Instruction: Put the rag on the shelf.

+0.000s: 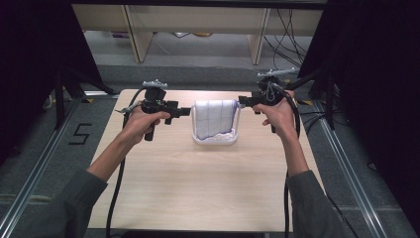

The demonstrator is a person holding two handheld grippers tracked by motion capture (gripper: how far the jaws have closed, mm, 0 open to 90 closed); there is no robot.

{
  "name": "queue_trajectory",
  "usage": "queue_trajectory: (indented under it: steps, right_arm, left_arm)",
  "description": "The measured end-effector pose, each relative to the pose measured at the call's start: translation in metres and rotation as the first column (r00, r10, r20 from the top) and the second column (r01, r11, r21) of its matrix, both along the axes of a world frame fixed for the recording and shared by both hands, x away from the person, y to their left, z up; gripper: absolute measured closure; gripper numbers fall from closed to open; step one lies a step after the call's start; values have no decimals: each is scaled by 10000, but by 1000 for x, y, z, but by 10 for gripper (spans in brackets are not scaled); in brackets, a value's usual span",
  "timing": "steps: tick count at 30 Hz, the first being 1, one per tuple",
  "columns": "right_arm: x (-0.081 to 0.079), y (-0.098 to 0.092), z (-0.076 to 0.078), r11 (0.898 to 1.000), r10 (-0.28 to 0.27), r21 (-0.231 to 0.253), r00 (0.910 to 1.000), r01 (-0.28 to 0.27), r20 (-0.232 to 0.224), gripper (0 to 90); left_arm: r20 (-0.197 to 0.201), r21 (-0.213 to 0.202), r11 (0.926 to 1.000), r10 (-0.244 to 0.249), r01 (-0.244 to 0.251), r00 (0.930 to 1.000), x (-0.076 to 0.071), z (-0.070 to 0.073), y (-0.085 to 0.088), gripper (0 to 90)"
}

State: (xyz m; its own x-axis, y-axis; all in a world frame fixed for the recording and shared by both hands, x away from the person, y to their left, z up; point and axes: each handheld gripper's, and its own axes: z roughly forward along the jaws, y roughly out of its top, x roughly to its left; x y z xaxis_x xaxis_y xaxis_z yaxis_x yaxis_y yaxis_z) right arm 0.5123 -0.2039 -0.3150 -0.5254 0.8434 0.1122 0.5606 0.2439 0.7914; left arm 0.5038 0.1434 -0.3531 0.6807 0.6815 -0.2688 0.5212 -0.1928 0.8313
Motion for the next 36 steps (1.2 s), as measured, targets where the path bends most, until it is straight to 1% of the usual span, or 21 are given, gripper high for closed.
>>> queue_trajectory:
  steps: [1,2,3,4,5,7,8,10,11,12,15,16,17,18,20,22,24,28,30,33,36]
  right_arm:
    - [-1,-1,-1,10000,63,38,10000,-64,63,409]
    - [-4,-1,0,9999,-70,138,10000,70,-50,408]
    - [-6,-2,0,9998,-18,185,9999,16,114,403]
    - [-6,-2,0,9998,-18,185,9999,16,114,403]
    - [-10,-2,0,9995,-99,295,9999,98,53,371]
    - [-11,-4,0,9998,-21,205,9999,17,158,352]
    - [-16,-4,-1,9992,-15,393,9997,6,241,344]
    - [-21,-4,-3,9989,-53,463,9998,43,217,308]
    - [-23,-3,-4,9988,-29,485,9997,18,223,304]
    - [-23,-3,-4,9988,-29,485,9997,18,223,304]
    - [-33,-1,-8,9985,49,541,9996,-63,263,297]
    - [-33,-1,-8,9985,49,541,9996,-63,263,297]
    - [-36,-1,-10,9989,140,446,9993,-156,358,297]
    - [-36,-1,-10,9989,140,446,9993,-156,358,297]
    - [-43,-1,-12,9984,148,535,9994,-164,306,297]
    - [-47,-1,-14,9986,274,443,9985,-294,465,294]
    - [-51,0,-17,9981,343,489,9979,-371,556,290]
    - [-60,1,-20,9980,259,569,9986,-286,465,286]
    - [-64,0,-27,9973,407,581,9964,-451,747,283]
    - [-69,1,-34,9964,422,709,9977,-458,522,279]
    - [-72,0,-38,9961,497,697,9974,-532,512,279]
  left_arm:
    - [108,44,10000,-70,69,9999,-4,1,0,305]
    - [119,16,9999,-168,168,9998,-7,1,0,305]
    - [139,-4,9996,-288,288,9995,-9,2,0,305]
    - [139,-4,9996,-288,288,9995,-9,2,0,304]
    - [236,5,9993,-380,380,9990,-14,1,0,301]
    - [336,64,9993,-370,368,9988,-17,1,0,297]
    - [456,75,9993,-382,379,9982,-21,0,-1,294]
    - [471,6,9991,-428,428,9980,-24,0,-1,290]
    - [466,-125,9979,-632,639,9969,-29,-2,-1,288]
    - [466,-125,9979,-632,639,9969,-29,-2,-1,289]
    - [544,-94,9956,-927,933,9942,-41,-4,-3,288]
    - [544,-94,9956,-927,933,9942,-41,-4,-3,284]
    - [562,-161,9948,-990,1001,9935,-46,-6,-4,278]
    - [562,-161,9948,-990,1001,9935,-46,-6,-4,271]
    - [568,-232,9934,-1112,1127,9922,-54,-9,-5,263]
    - [558,-268,9930,-1133,1149,9920,-58,-12,-6,259]
    - [634,-153,9940,-1070,1082,9922,-63,-15,-6,249]
    - [598,-302,9930,-1124,1143,9919,-69,-20,-6,228]
    - [558,-430,9919,-1169,1194,9916,-73,-23,-6,224]
    - [630,-267,9899,-1373,1392,9885,-83,-27,-5,224]
    - [618,-280,9893,-1413,1432,9880,-87,-29,-4,221]
